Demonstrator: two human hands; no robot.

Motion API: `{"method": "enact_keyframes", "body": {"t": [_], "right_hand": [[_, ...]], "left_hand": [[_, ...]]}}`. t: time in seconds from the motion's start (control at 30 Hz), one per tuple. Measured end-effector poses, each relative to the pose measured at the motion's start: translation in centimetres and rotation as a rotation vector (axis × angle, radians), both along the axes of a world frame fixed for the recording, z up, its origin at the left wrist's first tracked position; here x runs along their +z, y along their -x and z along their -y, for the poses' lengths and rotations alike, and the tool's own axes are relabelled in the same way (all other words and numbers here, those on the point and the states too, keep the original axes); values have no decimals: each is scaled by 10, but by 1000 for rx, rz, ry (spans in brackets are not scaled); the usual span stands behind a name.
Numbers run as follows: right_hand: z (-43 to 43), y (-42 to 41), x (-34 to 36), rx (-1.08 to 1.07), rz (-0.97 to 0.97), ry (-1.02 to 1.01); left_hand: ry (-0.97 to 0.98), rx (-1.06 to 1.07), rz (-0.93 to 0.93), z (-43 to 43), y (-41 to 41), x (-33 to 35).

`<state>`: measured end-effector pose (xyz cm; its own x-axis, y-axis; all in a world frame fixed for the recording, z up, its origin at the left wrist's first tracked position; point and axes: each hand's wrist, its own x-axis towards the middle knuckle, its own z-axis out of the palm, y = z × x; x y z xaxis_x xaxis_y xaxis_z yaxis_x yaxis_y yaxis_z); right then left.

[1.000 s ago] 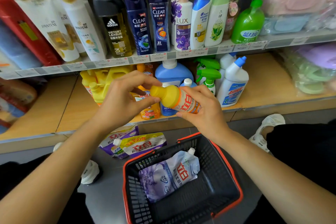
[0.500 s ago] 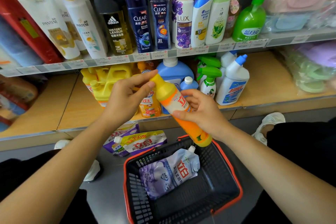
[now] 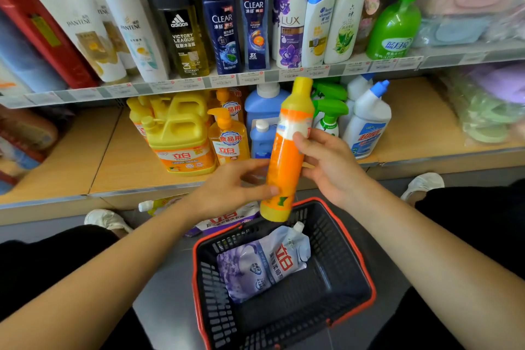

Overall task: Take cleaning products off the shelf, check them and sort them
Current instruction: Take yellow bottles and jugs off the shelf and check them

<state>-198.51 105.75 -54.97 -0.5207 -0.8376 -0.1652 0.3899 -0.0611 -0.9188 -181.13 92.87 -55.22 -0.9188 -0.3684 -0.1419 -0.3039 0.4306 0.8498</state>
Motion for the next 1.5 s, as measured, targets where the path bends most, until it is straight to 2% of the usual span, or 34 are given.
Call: {"method": "enact_keyframes", "body": {"t": [0.1,0.2,0.27,0.37,0.47,0.53,0.57,0.63,0.7,0.8,1.13,1.5], "right_hand": [[1,3,4,-48,154,63],[2,6,5,-102,234,77],[1,11,5,-137,198,5],[-6,17,2,-179,-111,-265],[-9,15,-7,-267,-555,-292],[-7,9,-8,-198,-759,-219],[-6,4,-8,-114,-761,-181],[-5,-6,-6,45,-554,-92],[-5,-14,-1,114,-344,-23],[-8,-18,14,175,-210,-29],[-10,-22,30,55,-393,-128],[-9,-15,21,86,-382,16]], "left_hand": [[-64,-4,48,-7,2,-8],[-52,119,-35,-5,6,-10],[-151,207,-124,-6,8,-6],[-267,393,-302,-1,9,9],[17,437,-427,10,5,24],[192,385,-455,9,4,26],[243,356,-456,7,4,26],[281,305,-458,1,6,24],[295,275,-475,-2,7,23],[339,251,-506,-5,4,23],[470,121,-543,-22,9,23],[491,165,-514,-13,6,27]]}}
